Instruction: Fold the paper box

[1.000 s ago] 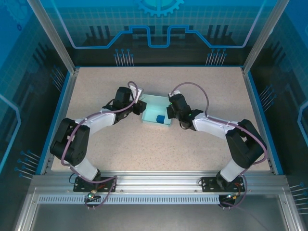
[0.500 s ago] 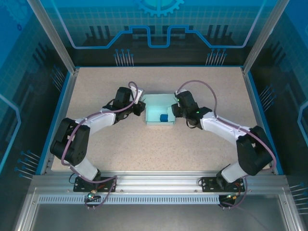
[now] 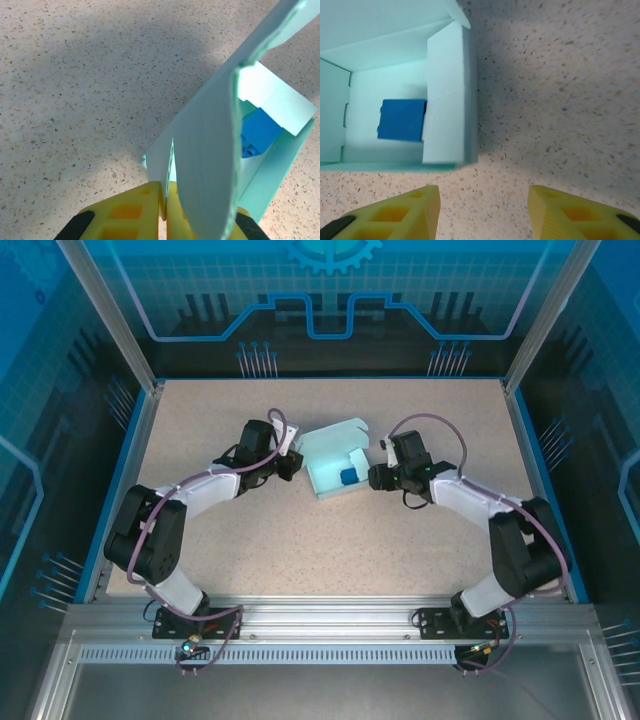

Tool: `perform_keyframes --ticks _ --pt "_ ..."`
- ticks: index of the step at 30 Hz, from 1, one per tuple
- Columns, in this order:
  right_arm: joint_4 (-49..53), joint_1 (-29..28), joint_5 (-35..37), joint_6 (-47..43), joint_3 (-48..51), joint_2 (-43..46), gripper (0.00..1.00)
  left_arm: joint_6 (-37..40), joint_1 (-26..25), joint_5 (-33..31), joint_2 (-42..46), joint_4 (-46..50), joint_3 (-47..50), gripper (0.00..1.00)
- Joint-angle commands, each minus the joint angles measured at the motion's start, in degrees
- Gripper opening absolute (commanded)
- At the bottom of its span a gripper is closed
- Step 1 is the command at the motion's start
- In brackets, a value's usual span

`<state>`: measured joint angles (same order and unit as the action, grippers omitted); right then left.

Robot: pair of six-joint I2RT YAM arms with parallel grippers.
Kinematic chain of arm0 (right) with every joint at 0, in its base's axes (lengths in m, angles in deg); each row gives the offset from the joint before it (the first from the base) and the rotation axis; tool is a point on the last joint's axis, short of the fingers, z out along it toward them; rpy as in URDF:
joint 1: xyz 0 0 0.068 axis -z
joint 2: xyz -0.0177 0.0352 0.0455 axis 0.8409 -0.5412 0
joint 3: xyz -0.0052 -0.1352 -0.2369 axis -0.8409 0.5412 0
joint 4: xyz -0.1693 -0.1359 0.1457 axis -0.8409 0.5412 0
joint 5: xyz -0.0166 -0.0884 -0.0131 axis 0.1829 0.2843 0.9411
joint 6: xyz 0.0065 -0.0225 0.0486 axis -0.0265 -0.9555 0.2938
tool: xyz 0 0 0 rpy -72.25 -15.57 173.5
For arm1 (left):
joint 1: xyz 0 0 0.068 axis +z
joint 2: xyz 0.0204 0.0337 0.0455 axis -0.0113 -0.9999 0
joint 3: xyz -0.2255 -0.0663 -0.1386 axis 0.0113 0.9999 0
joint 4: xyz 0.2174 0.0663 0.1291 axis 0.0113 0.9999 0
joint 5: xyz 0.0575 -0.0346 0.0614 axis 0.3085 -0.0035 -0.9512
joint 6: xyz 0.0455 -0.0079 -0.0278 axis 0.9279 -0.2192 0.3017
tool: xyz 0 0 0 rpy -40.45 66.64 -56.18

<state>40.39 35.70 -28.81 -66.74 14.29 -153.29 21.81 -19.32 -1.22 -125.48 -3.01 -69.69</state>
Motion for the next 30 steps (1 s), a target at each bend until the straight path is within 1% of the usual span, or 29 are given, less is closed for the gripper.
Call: perform_keyframes --ticks 1,4,7,11,20,24,28,30 --pt "0.55 2.61 -10.88 -3.20 -5.41 -4.17 0.50 2.23 0.42 2.55 -0.49 3.48 -2.03 0.11" --pt "2.25 3.08 -12.98 -4.40 -8.20 -7.73 0.48 3.42 0.47 2.55 -0.10 4.98 -2.52 0.10" --pt "2.01 3.37 -14.46 -4.64 -8.95 -9.74 0.45 3.65 0.47 2.60 0.27 5.30 -2.59 0.10" --pt "2.09 3.50 -14.43 -4.97 -9.98 -12.01 0.41 3.61 0.50 2.79 0.31 5.40 -2.68 0.10" --pt "2.16 3.61 -15.26 -6.28 -12.83 -16.95 0.25 3.52 0.45 3.59 0.30 5.22 -2.68 0.10" --pt "3.85 3.07 -11.90 -6.37 -13.60 -18.06 0.14 3.18 0.45 3.79 0.17 5.67 -2.95 0.09" --pt "5.64 1.63 -6.50 -5.33 -13.69 -18.62 0.12 2.15 0.45 4.63 0.13 5.63 -3.12 0.09" --pt "7.22 0.28 -2.01 -4.49 -13.78 -18.73 0.11 1.53 0.47 4.74 -0.04 5.86 -3.28 0.09"
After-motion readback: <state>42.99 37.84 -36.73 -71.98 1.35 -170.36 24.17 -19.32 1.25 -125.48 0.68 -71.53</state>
